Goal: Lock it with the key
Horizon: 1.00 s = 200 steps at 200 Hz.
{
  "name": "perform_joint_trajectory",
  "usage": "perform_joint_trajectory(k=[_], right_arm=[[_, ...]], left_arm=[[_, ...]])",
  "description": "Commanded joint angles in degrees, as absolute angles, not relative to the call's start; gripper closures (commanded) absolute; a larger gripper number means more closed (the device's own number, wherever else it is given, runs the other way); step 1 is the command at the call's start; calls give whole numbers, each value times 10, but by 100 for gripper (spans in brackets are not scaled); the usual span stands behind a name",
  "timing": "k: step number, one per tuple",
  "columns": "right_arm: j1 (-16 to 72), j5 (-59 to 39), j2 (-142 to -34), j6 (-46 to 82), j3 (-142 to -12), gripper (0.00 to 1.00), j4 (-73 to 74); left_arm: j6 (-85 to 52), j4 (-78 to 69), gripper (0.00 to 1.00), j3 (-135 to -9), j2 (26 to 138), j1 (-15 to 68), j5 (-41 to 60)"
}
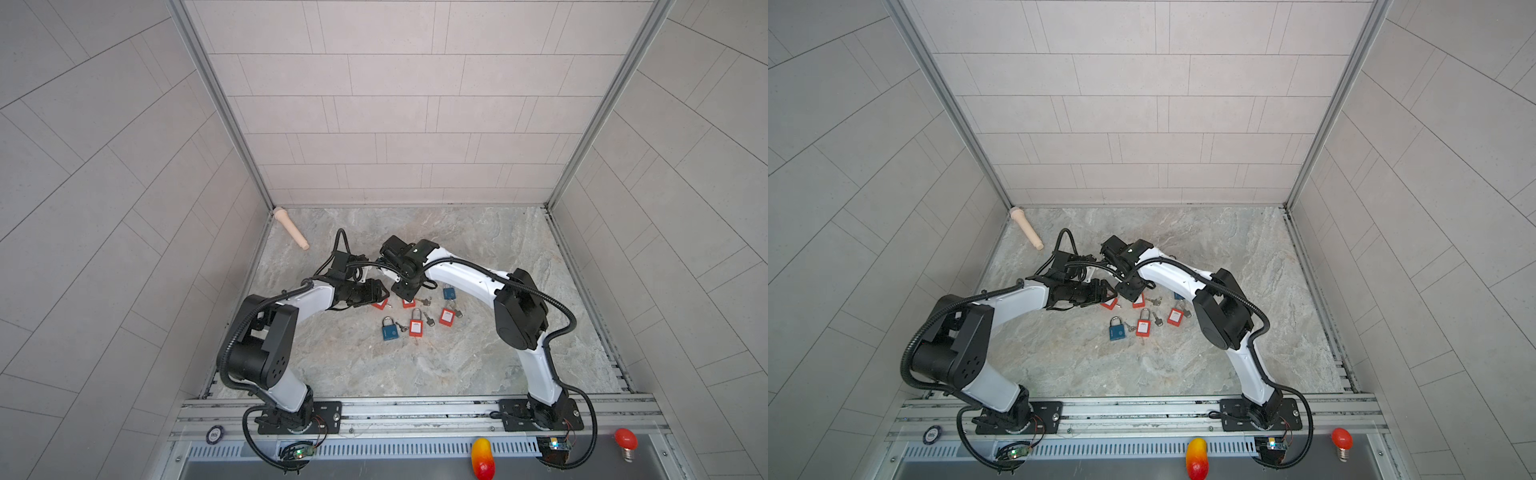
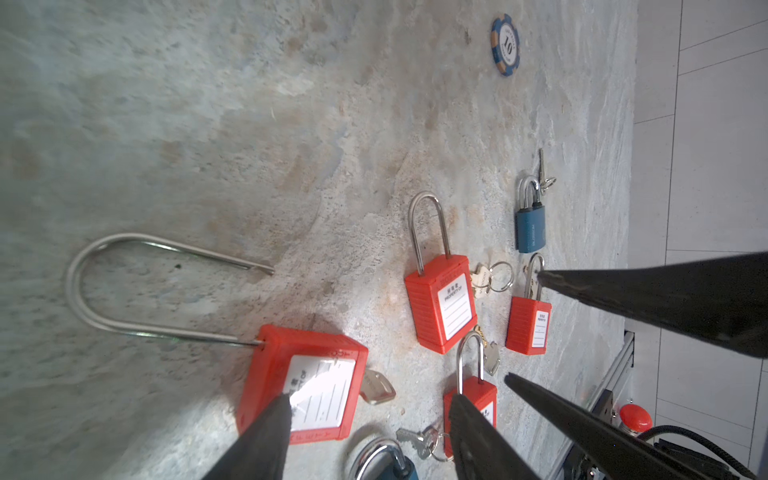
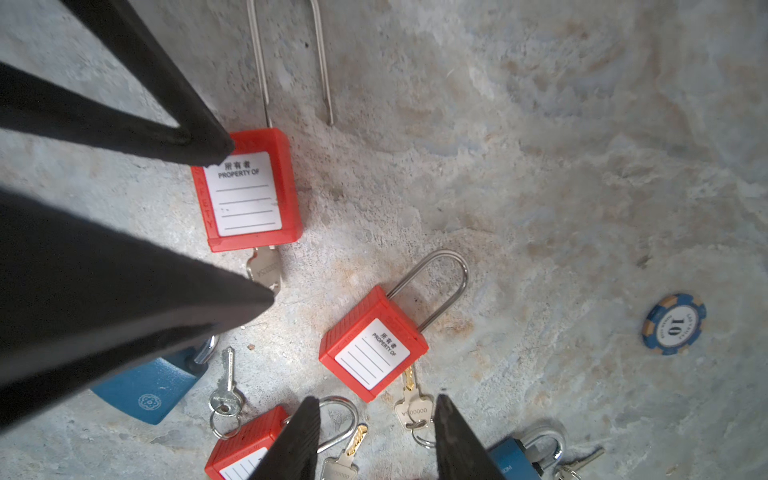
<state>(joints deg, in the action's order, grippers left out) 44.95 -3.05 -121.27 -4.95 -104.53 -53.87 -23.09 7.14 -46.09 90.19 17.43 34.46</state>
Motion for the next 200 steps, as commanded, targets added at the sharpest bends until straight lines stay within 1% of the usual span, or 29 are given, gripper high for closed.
perform_joint_trajectory(k=[1,32,72,111,143,164,184,200], right_arm=[[453,-40,-1196,-58,-1053,54,-539],[486,-6,-1243,-94,-1106,54,-594],[499,-46,-1282,-83,-1138,53,-582],[505,-78,-1321,-83,-1180,51,-589],[517,-101,-1355,-98,-1215,47,-592],[519,-80,-1383,-90,-1244,49,-610],[519,-12,-1407,-67,-1276,52,-633],[519,-4,-1411,-59,-1279,52,-634]], left_arm=[[-183,118,33,-478,824,160,282],[-157,184,33,-476,744,108,153],[-170,167,33,-443,676,30,114],[-207,133,33,-410,654,-35,149],[-221,118,33,-395,654,-50,174],[-219,118,34,-394,656,-53,190],[-211,118,35,-400,655,-54,202],[-203,118,36,-407,658,-54,211]])
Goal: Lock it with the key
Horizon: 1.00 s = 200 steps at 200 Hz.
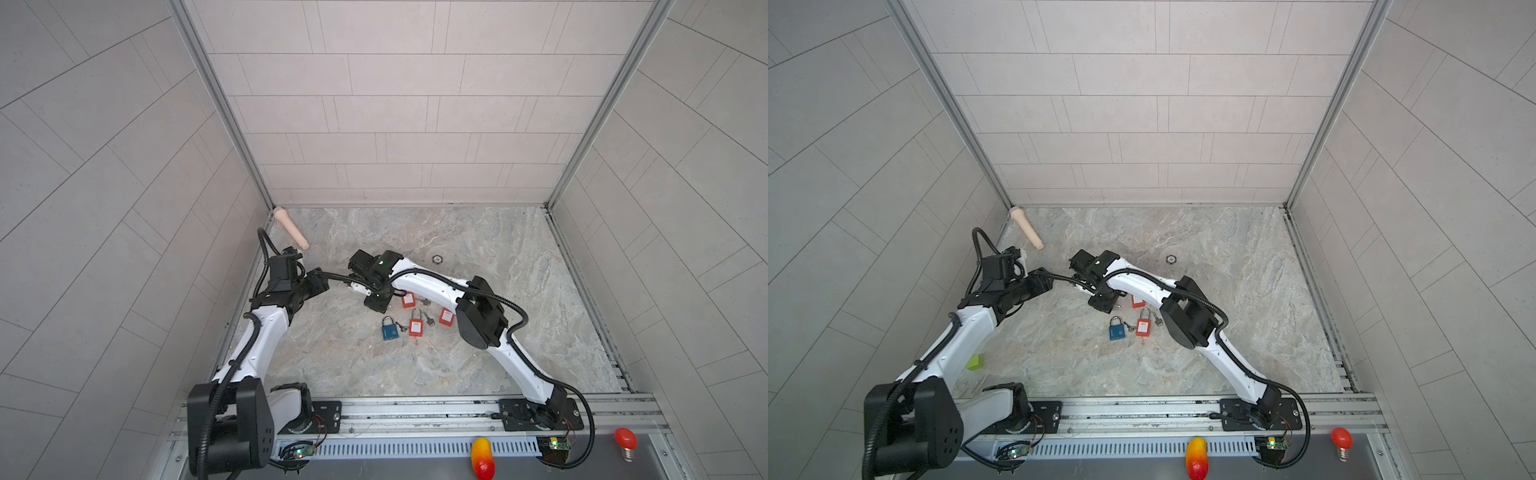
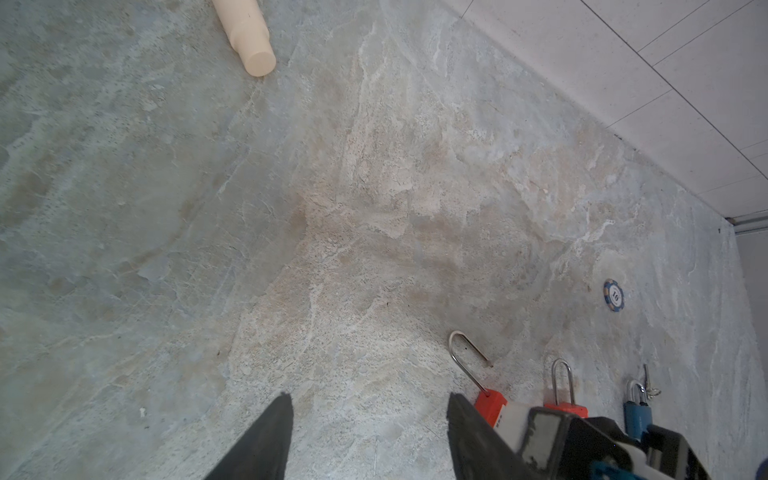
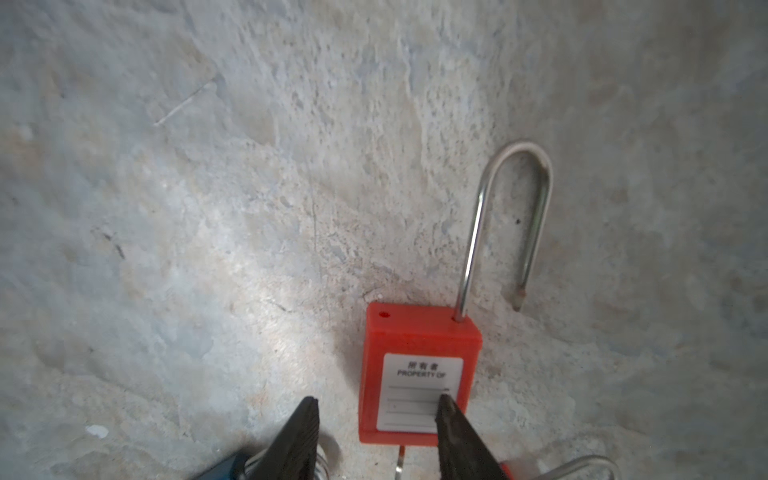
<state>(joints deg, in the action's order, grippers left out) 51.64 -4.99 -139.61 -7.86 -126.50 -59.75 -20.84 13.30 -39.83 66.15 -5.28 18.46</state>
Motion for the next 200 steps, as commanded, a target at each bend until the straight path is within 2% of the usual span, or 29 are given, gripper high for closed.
perform_joint_trajectory(k=[1,113,177,200], right_arm=[[519,-4,-1411,-59,-1278,52,-633],[515,-10,-1409,-62,-1271,48,-604],[508,-25,-1430,-61,-1260,49,-601],[508,-37,-1434,-63,-1261,53,-591]], left_arm=[[-203,118,36,-407,659,-54,211],[-174,127,40,-437,684,-55,234],[-144,146,40,-454,688,-58,240],[-144,147,40,-457,692,-58,251]])
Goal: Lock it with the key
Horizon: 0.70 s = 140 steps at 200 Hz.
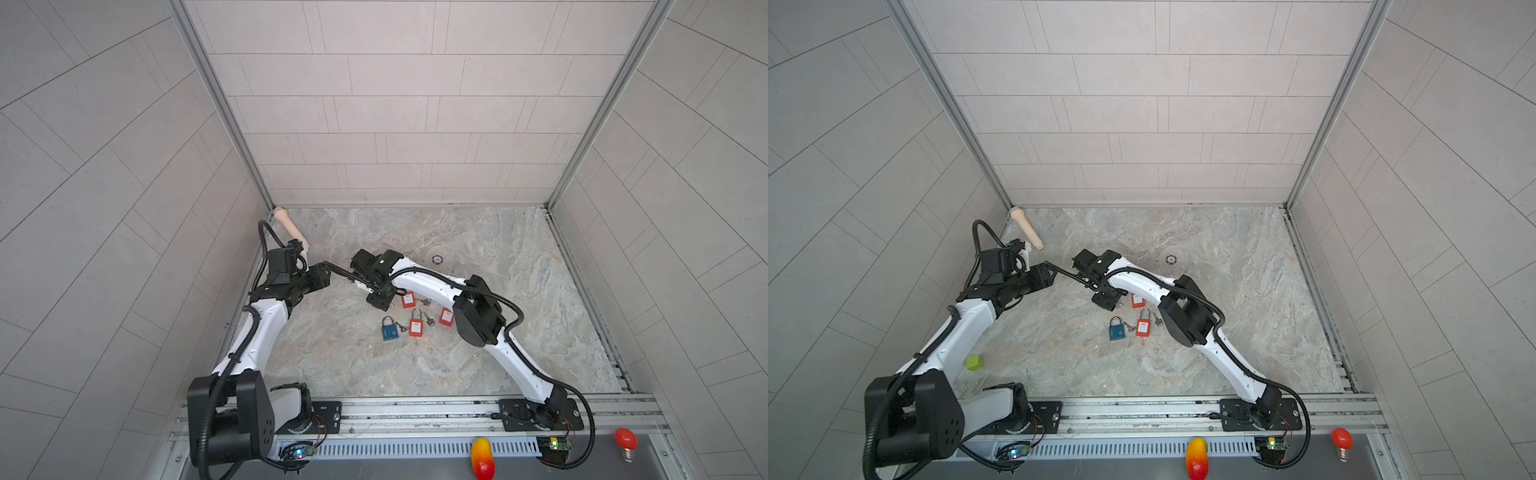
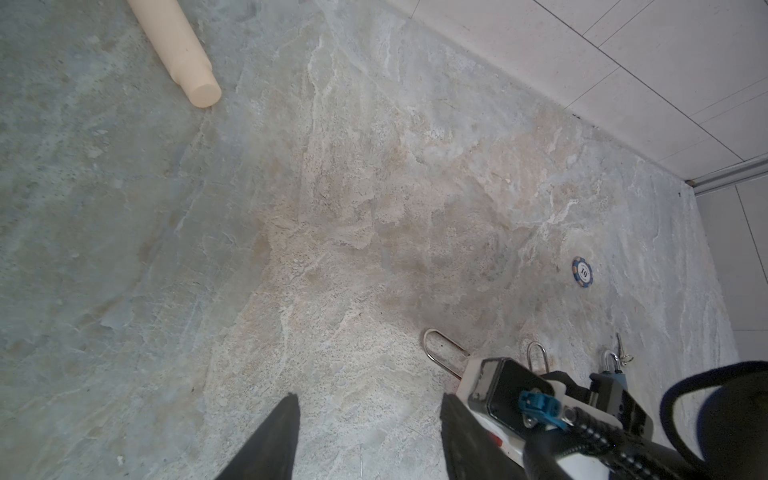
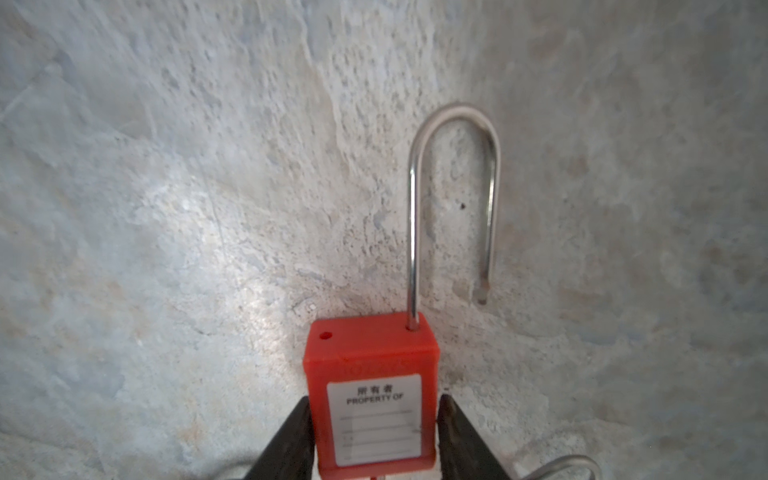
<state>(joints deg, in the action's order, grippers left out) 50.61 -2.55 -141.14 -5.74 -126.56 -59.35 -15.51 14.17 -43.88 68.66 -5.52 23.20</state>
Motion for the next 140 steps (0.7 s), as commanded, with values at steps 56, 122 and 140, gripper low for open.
perform_joint_trajectory(k=[56,122,140], right_arm=[[507,-61,-1449,-90,-1275,54,-596],[480,-115,-1381,-122,-1223,74,-560],[473,-122,-1326,-154,-1188,74,-543]], left_arm=[[-143,148,38,-451,702,-58,280],[-136,168,35,-451,702,-58,300],[-137,155,35,-443,701,-58,323]])
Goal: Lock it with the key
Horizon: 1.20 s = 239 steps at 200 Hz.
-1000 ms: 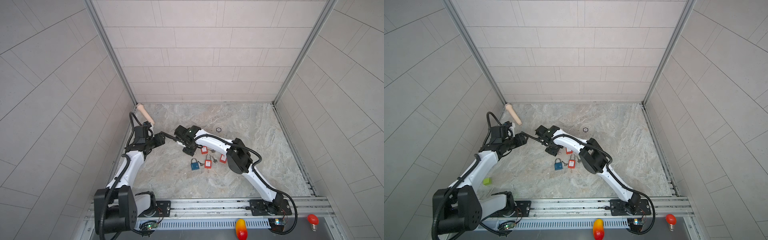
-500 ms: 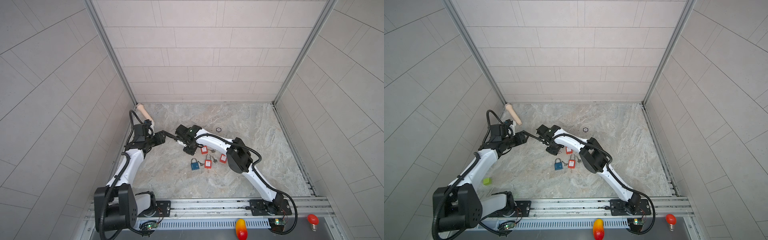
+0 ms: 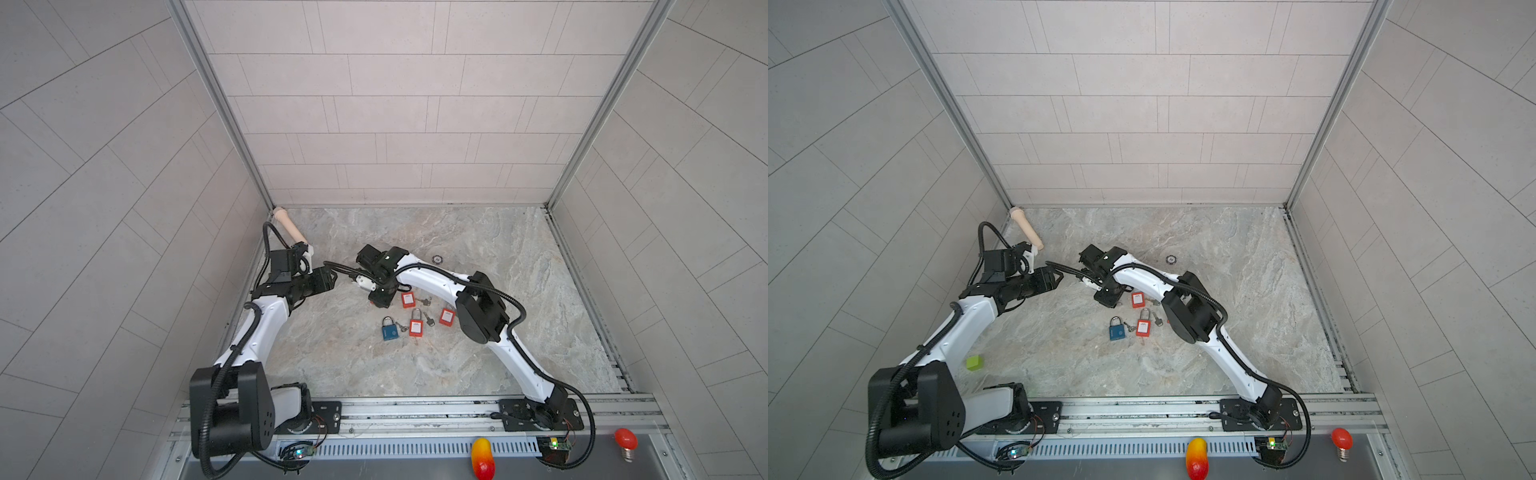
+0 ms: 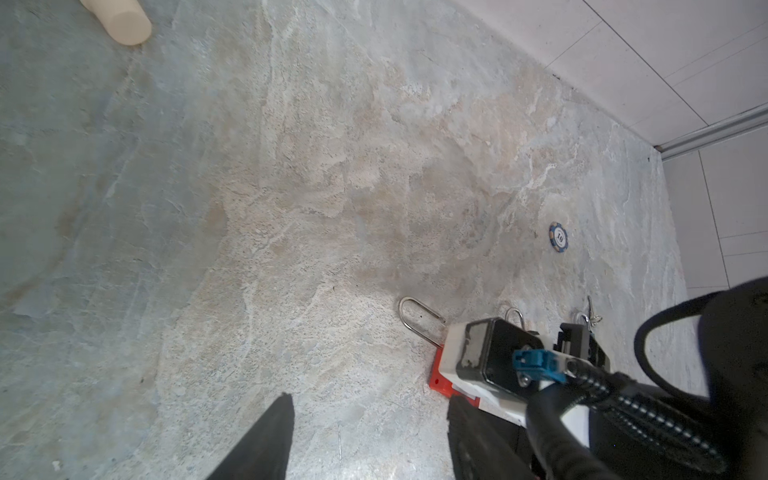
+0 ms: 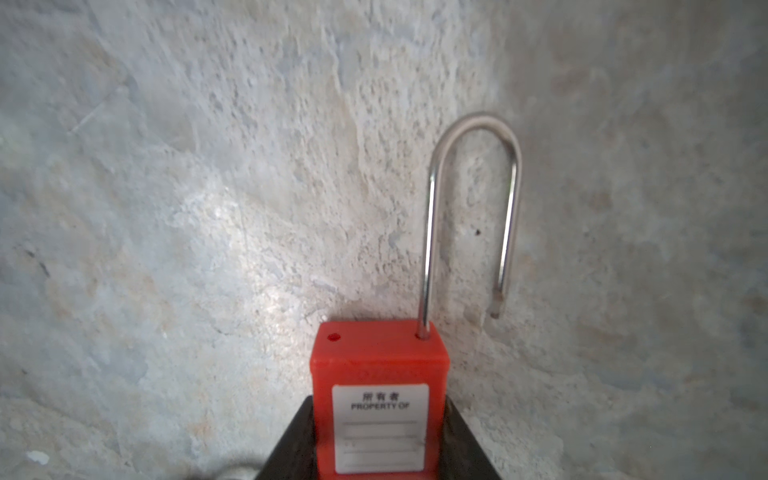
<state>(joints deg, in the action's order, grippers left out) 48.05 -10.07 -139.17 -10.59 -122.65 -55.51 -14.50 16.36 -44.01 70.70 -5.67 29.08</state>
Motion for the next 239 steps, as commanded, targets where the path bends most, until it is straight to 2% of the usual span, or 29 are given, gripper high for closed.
perform_joint_trajectory(k=[1,32,68,118,239], right_arm=[[472,-124,-1324,-156,-1185,74,-541],[464,-153,-1217,-228,-1091,74,-481],[453,-172,-1153,-273,-1038,75,-468],[440,-201,-1114,-280,-1011,77,-468],[441,-201,-1081,-287,-978,78,-462]], left_arm=[[-137,154,35,-443,701,-58,325],[-138,105,35,-429,710,-50,422],[-114,98,35,-424,711,-8,441],[-102,79,35,-422,732,55,479],[-238,30,35,-420,726,65,459]])
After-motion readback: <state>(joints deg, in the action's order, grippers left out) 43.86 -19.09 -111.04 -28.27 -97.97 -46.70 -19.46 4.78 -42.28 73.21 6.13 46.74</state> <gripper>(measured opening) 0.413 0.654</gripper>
